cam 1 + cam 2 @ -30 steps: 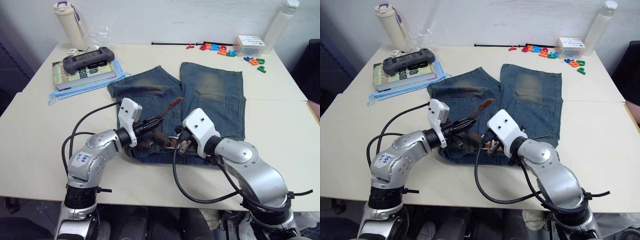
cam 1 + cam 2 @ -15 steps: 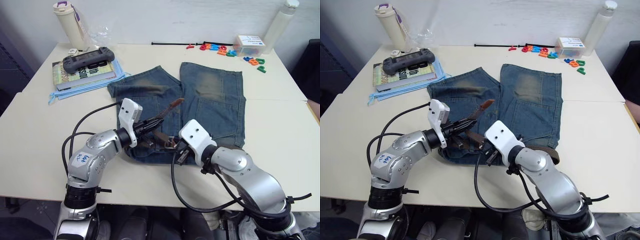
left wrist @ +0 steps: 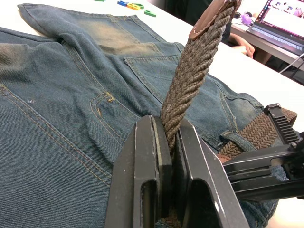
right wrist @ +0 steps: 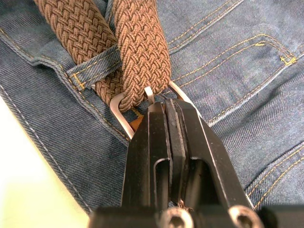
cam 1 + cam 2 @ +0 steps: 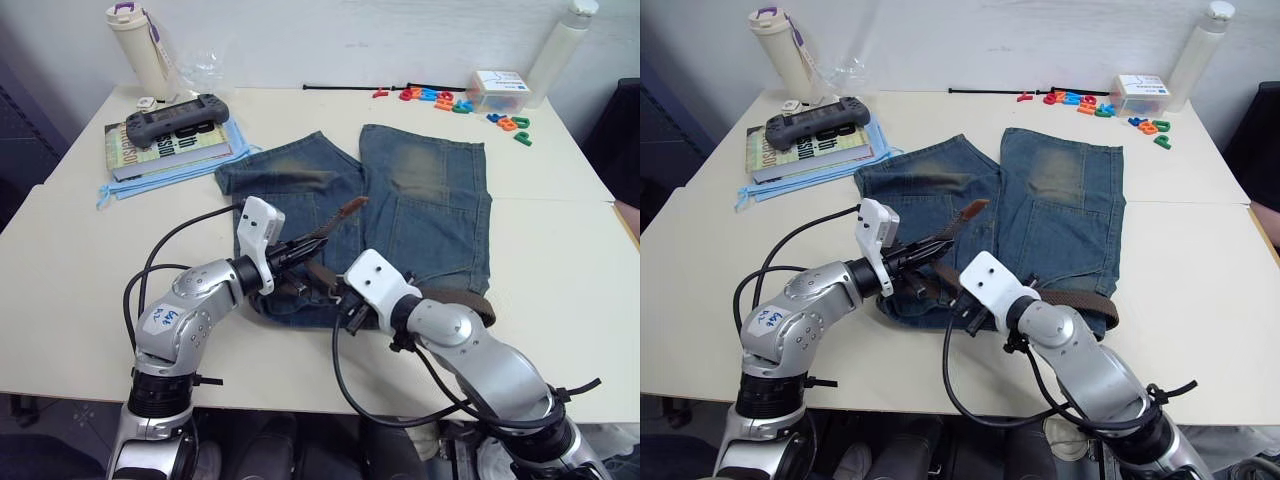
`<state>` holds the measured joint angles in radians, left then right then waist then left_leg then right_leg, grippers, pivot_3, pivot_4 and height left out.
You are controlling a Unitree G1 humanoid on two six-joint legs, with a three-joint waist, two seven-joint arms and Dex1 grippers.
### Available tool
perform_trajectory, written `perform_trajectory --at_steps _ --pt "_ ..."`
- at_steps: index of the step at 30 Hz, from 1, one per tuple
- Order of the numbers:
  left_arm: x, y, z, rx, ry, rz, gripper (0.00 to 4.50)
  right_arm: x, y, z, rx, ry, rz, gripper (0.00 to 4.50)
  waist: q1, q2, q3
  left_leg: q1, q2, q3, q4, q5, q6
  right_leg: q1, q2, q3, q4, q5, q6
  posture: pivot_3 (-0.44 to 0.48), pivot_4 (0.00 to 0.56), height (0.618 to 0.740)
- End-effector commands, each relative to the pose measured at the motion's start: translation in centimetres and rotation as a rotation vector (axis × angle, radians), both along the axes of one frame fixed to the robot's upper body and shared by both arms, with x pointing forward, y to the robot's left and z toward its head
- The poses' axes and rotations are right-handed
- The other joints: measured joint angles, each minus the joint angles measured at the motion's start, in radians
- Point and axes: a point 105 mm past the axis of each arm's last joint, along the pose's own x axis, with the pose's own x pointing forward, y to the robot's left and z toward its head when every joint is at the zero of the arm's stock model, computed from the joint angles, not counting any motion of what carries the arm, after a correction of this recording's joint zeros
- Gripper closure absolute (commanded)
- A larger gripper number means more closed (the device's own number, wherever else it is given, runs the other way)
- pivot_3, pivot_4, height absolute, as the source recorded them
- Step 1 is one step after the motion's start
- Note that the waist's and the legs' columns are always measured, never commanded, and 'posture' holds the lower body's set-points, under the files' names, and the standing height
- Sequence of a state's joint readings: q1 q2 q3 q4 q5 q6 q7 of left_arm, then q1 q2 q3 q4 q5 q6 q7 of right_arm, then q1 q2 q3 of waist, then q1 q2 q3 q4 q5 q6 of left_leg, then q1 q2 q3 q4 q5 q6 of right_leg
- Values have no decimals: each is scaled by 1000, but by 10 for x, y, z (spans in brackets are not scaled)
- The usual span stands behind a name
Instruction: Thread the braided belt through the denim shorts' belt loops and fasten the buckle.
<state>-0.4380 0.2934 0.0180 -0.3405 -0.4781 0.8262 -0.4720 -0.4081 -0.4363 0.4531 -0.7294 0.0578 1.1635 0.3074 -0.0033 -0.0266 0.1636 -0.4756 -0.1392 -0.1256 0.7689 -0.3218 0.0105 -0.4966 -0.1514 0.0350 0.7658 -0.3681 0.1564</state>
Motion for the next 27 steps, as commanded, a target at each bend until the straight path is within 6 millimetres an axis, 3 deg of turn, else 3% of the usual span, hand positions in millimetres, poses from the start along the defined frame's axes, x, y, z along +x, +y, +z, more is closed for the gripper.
perform_trajectory --at_steps 1,12,19,27 --pt "-6 -4 11 -8 -53 -29 4500 -2 8 -7 0 6 14 4450 -1 0 0 0 0 0 0 0 0 0 0 0 0 0 0 0 150 655" --pt "-2 -6 14 -10 -60 -30 4500 -8 8 -28 -158 15 77 4450 1 -1 -1 1 0 0 0 0 0 1 0 0 0 0 0 0 150 655" --pt "-2 -16 21 -10 -73 -90 4500 -18 4 -55 -340 42 141 4450 1 -3 -3 1 0 0 0 0 0 1 0 -1 -1 0 0 0 150 655" --pt "13 -35 56 17 -151 -256 4500 -34 5 -80 -458 124 226 4450 2 -8 -7 1 0 -1 0 0 0 2 0 -1 -1 0 0 0 150 655"
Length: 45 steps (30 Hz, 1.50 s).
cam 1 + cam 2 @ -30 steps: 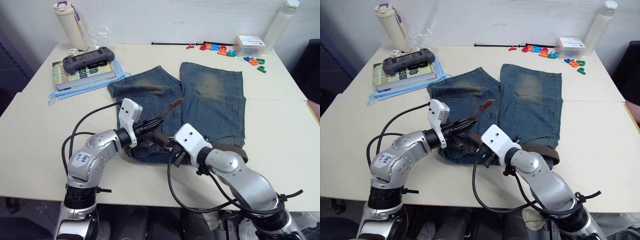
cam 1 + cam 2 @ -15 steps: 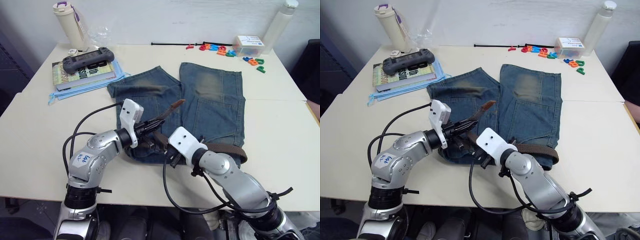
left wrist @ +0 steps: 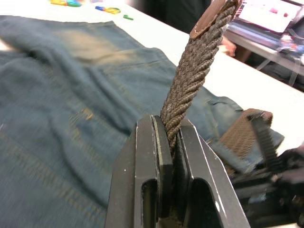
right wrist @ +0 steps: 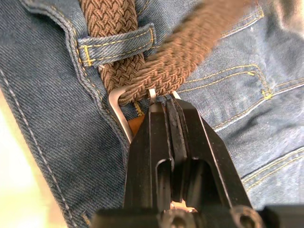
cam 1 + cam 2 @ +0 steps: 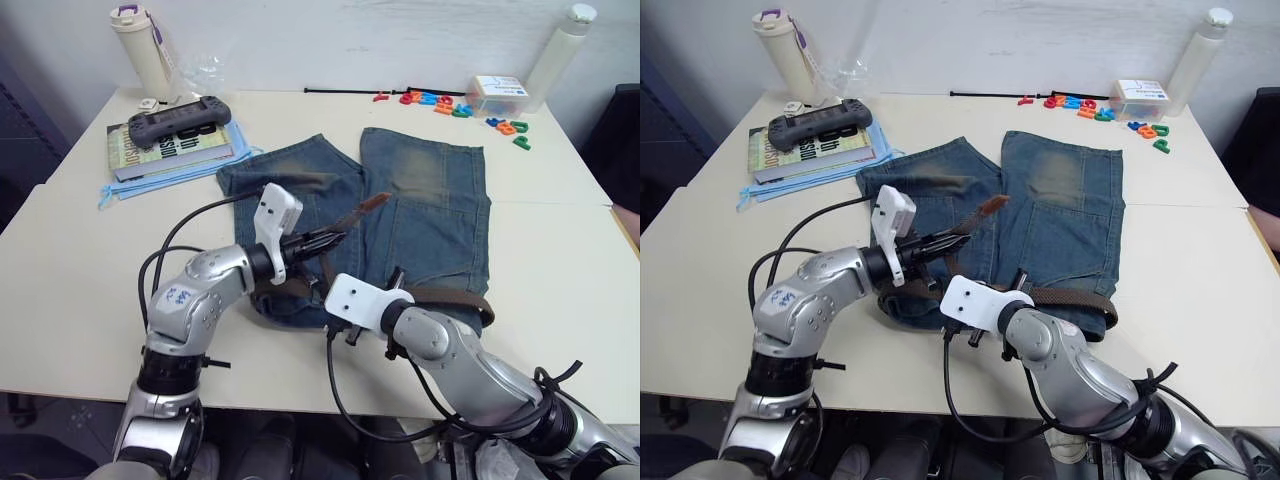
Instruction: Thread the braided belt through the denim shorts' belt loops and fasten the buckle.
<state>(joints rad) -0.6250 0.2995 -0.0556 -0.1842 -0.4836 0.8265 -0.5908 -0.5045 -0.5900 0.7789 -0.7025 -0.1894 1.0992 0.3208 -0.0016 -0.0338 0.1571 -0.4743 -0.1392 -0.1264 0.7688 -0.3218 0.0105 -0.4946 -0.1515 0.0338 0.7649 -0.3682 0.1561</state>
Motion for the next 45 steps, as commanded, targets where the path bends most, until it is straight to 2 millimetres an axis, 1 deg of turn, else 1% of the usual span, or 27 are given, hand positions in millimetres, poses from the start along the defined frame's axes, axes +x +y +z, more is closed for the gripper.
perform_trajectory --at_steps 1,4,7,9,11,14,18,23,27,30,41,45 --pt "5 -10 44 -15 -153 -109 4500 -32 -2 -65 -149 307 67 4450 0 0 0 0 0 0 0 0 0 0 0 0 0 0 0 0 150 655" --pt "10 -24 53 10 -157 -218 4500 -34 -1 -69 -167 342 86 4450 -1 0 0 0 0 0 0 0 0 0 0 0 -1 0 0 0 150 655" --pt "17 -38 54 46 -179 -293 4500 -35 -1 -72 -181 376 103 4450 -1 -1 -1 0 0 0 -1 0 0 0 0 0 -1 0 0 0 150 655" --pt "21 -50 53 71 -197 -335 4500 -35 0 -73 -200 389 132 4450 -2 -1 -1 0 0 0 -1 0 0 0 0 0 -1 0 0 0 150 655" --pt "22 -70 56 79 -229 -383 4500 -36 2 -74 -213 413 157 4450 0 -2 -1 0 0 0 -1 0 0 0 0 0 -1 0 0 0 150 655" --pt "23 -91 60 72 -269 -425 4500 -37 3 -74 -224 427 184 4450 0 -3 -2 0 0 0 0 0 0 1 0 -1 -2 0 0 0 150 655" --pt "22 -125 65 64 -302 -461 4500 -39 4 -73 -244 422 217 4450 2 -3 -2 0 0 -1 0 0 1 1 -1 -1 -2 0 0 0 150 655" --pt "14 -153 72 48 -318 -514 4500 -41 4 -74 -269 411 239 4450 6 -3 -2 0 -1 -1 0 0 1 2 -1 -1 -3 1 1 0 150 655" --pt "9 -168 73 51 -326 -546 4500 -44 6 -75 -281 408 253 4450 16 -3 -2 0 -3 -1 0 0 2 2 0 -1 -4 1 2 0 150 655" --pt "2 -180 79 36 -333 -570 4500 -47 8 -75 -291 408 271 4450 23 -3 -2 0 -3 -1 0 0 3 2 0 -1 -4 1 2 0 150 655" --pt "-17 -209 100 -5 -369 -614 4500 -53 10 -76 -315 411 318 4450 29 -3 -2 -1 -4 -1 0 -1 3 3 0 -2 -5 1 3 0 150 655" --pt "-24 -219 101 -15 -367 -622 4500 -55 10 -77 -326 411 338 4450 30 -3 -2 -1 -4 -1 0 -1 3 3 0 -2 -6 1 3 0 150 655"
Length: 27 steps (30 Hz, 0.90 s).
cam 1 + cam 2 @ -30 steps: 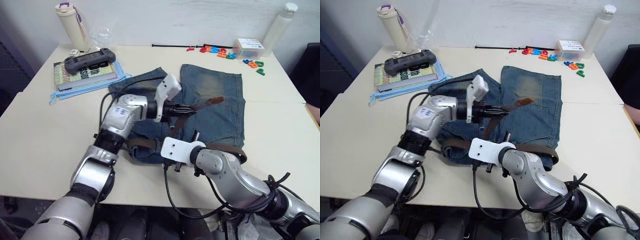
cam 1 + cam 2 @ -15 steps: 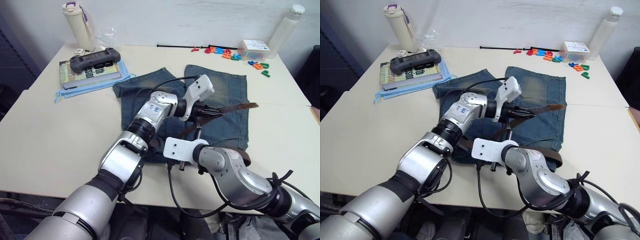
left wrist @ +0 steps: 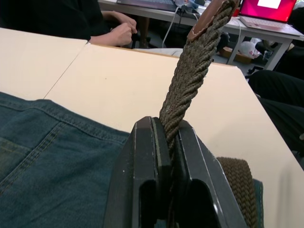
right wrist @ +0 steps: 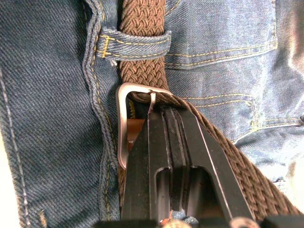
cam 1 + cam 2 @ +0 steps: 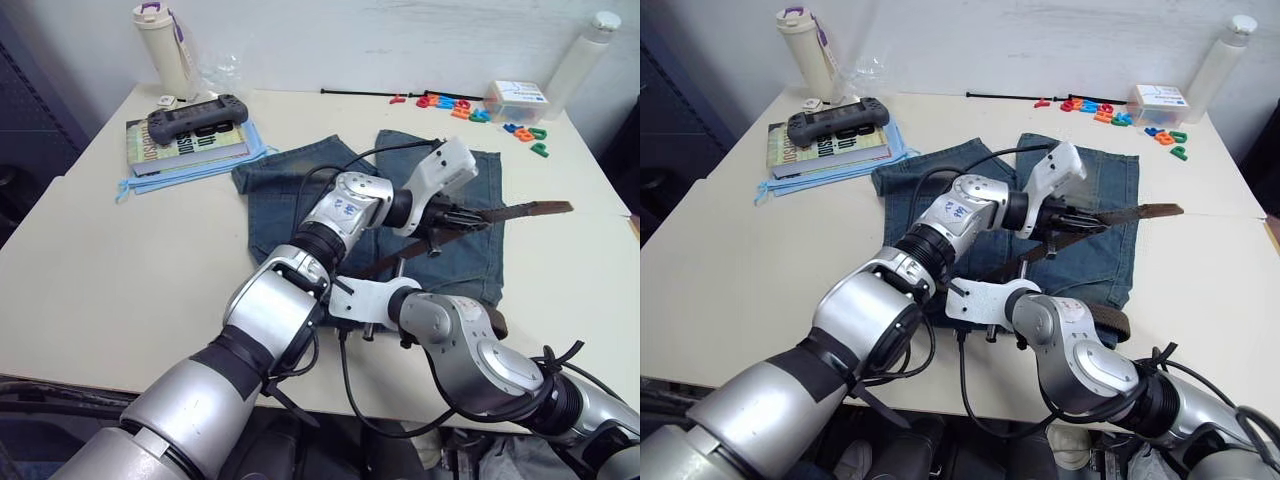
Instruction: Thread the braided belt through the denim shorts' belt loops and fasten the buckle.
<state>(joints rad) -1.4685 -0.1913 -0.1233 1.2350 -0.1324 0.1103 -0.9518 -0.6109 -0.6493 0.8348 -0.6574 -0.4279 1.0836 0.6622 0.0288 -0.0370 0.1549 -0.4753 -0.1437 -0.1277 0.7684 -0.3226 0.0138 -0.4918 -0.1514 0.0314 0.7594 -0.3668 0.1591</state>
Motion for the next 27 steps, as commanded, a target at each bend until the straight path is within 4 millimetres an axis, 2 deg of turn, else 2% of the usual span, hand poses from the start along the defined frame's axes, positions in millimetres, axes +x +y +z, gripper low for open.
perform_trajectory --at_steps 1,6,9,13,17,19,21,24,27 --pt "-42 -43 74 -213 -177 -142 4500 -63 19 -81 -122 419 208 4450 0 0 0 0 0 0 0 0 0 0 0 0 0 0 0 0 150 655" --pt "-39 -39 70 -215 -157 -145 4500 -63 19 -81 -125 416 212 4450 1 0 0 0 0 0 0 0 0 0 0 0 0 0 0 0 150 655" --pt "-30 -28 64 -208 -150 -124 4500 -62 18 -81 -121 416 205 4450 1 0 0 0 0 0 0 0 0 0 0 0 0 0 0 0 150 655" --pt "-9 -3 61 -206 -151 -51 4500 -58 16 -79 -108 401 184 4450 -1 0 0 0 0 0 0 0 0 0 0 0 0 0 0 0 150 655" --pt "26 49 54 -200 -176 96 4500 -45 18 -66 -43 351 131 4450 -8 0 0 1 0 0 0 0 0 0 0 0 0 0 0 0 150 655" --pt "31 60 50 -190 -189 125 4500 -43 18 -64 -32 345 125 4450 -11 0 0 0 1 0 0 0 -1 -2 0 1 2 0 0 0 150 655" --pt "41 92 36 -162 -211 201 4500 -35 15 -55 0 310 87 4450 -11 1 0 0 1 0 -1 0 -1 -3 2 1 3 0 0 0 150 655" --pt "45 127 13 -105 -248 290 4500 -26 12 -45 57 279 39 4450 -23 1 0 0 1 0 0 0 -1 -3 2 2 4 0 0 0 150 655" --pt "40 157 -14 -25 -297 375 4500 -20 9 -33 144 258 -16 4450 -30 1 0 0 1 0 0 0 -1 -3 2 1 5 0 -1 0 150 655"
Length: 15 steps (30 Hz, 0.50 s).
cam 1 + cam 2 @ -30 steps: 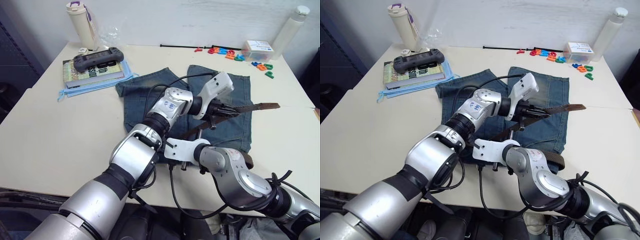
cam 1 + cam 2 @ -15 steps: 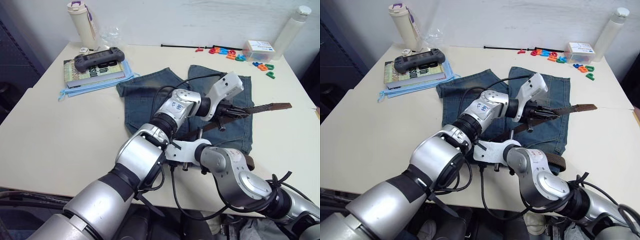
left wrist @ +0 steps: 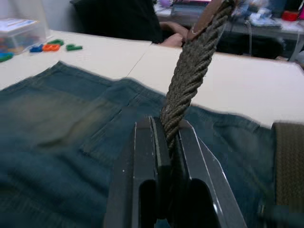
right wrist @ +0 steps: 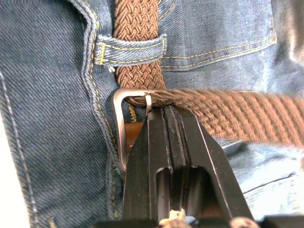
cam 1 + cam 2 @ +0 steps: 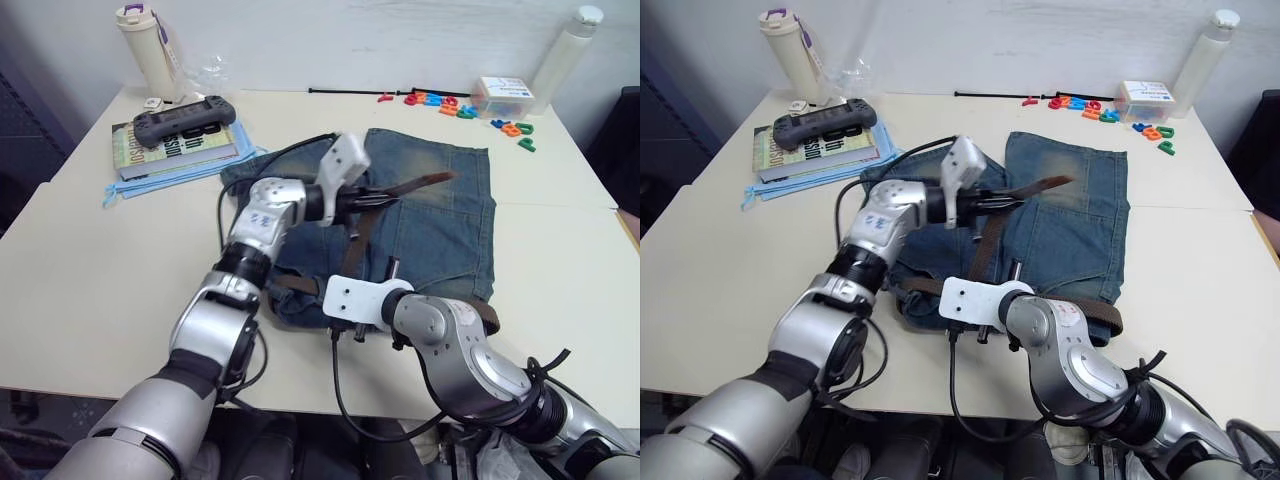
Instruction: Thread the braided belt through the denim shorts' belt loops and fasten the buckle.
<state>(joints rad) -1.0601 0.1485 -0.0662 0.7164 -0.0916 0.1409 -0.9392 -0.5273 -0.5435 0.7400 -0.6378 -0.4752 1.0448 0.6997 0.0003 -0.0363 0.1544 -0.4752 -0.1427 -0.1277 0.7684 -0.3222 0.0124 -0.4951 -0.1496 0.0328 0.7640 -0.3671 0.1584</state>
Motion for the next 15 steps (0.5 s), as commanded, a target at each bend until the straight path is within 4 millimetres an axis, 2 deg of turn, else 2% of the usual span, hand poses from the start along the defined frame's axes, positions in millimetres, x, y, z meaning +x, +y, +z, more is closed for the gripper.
perform_trajectory --at_steps 1,4,7,15 --pt "-13 27 -5 87 -145 87 4500 -19 1 -30 63 229 0 4450 -4 0 0 0 0 0 0 0 0 0 0 0 0 0 0 0 150 655" --pt "-26 43 -27 168 -167 135 4500 -20 0 -18 154 237 -29 4450 -2 1 -1 1 0 0 0 0 0 0 0 1 1 0 -1 0 150 655" --pt "-37 52 -39 221 -180 171 4500 -20 -1 -5 241 231 -51 4450 -1 1 -1 1 0 0 0 0 0 0 0 1 1 0 -1 0 150 655" --pt "-36 75 -38 279 -228 291 4500 -22 -4 30 405 178 -72 4450 -4 2 0 0 0 0 0 0 0 -1 -2 1 1 0 -1 0 150 655"
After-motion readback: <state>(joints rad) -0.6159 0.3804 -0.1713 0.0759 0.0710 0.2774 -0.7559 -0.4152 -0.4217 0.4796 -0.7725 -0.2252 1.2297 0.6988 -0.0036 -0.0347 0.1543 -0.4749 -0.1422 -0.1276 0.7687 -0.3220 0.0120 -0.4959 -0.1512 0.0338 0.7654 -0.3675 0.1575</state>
